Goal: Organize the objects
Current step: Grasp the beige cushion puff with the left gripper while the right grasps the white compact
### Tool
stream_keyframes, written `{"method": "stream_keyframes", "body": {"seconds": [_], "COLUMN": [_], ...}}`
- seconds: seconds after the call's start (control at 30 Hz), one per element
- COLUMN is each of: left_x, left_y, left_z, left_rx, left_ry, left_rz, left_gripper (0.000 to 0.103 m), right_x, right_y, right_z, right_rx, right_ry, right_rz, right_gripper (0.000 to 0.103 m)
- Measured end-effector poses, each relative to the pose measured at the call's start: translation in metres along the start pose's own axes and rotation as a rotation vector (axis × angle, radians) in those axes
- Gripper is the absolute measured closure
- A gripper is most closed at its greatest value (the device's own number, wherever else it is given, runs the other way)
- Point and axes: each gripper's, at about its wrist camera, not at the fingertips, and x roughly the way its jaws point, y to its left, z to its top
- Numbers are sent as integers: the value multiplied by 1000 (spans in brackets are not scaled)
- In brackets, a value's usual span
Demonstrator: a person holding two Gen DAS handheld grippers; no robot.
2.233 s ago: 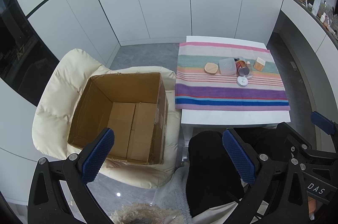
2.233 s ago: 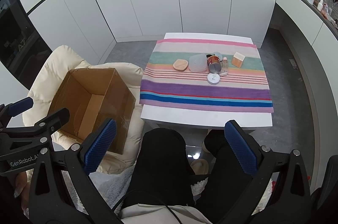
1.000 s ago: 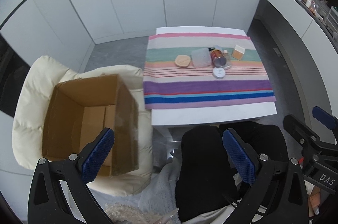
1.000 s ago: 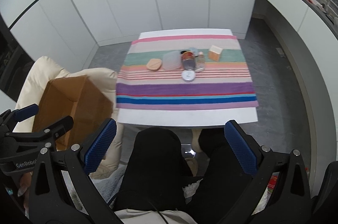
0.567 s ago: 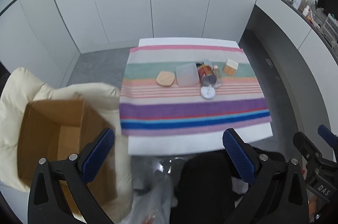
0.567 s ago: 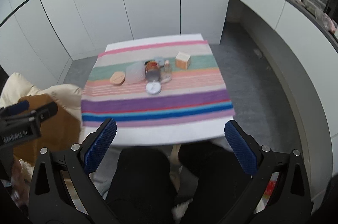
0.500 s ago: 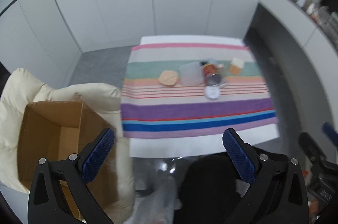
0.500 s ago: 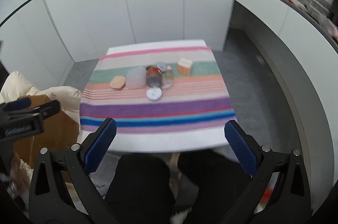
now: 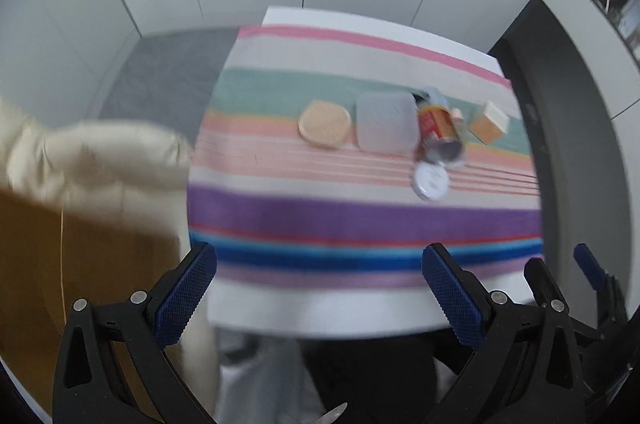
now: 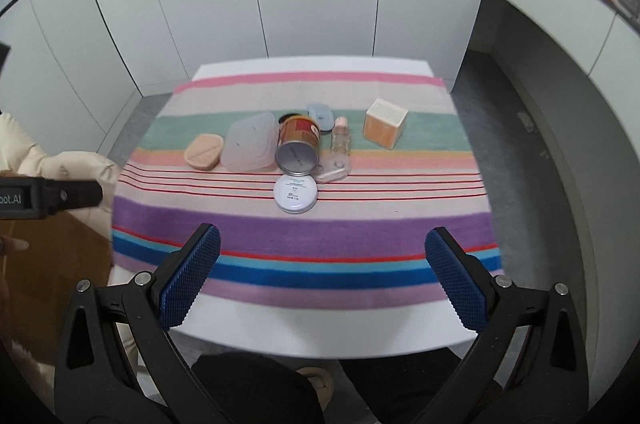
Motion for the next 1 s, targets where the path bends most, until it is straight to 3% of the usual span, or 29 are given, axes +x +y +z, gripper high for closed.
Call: {"method": "stream_keyframes", "body": {"seconds": [0.2, 0.47, 0.6, 0.67, 0.73, 0.8, 0.9, 1.0], "left_x": [67, 168, 197, 206, 212, 211, 207, 204], "left_y": [-12, -9, -9, -11, -10, -9, -16, -25], "left_z": [38, 65, 76, 81, 83, 84, 82, 82], "left_rx": [109, 96, 88, 83, 67, 43, 76, 122], "left_ry": [-48, -7, -23, -36, -39, -63, -91, -94], "left_rz": [66, 52, 89, 94, 94, 55, 46, 71], "left_gripper": [0, 3, 3, 3, 8, 17, 39, 43], "right_x": [67, 156, 186, 197, 201, 200, 197, 196], "right_y": [-6, -2, 9, 15, 23, 28, 28, 24], "right_z": [8, 6, 3, 2, 1, 2, 0, -2], "right_rx": [54, 81, 58, 33, -8, -37, -53, -44], "right_ry": [62, 118, 144, 151, 135, 114, 117, 121], "right_rz": [74, 89, 69, 41, -16, -22, -31, -29], "right_gripper": [0, 0, 5, 13, 19, 43, 43, 43]}}
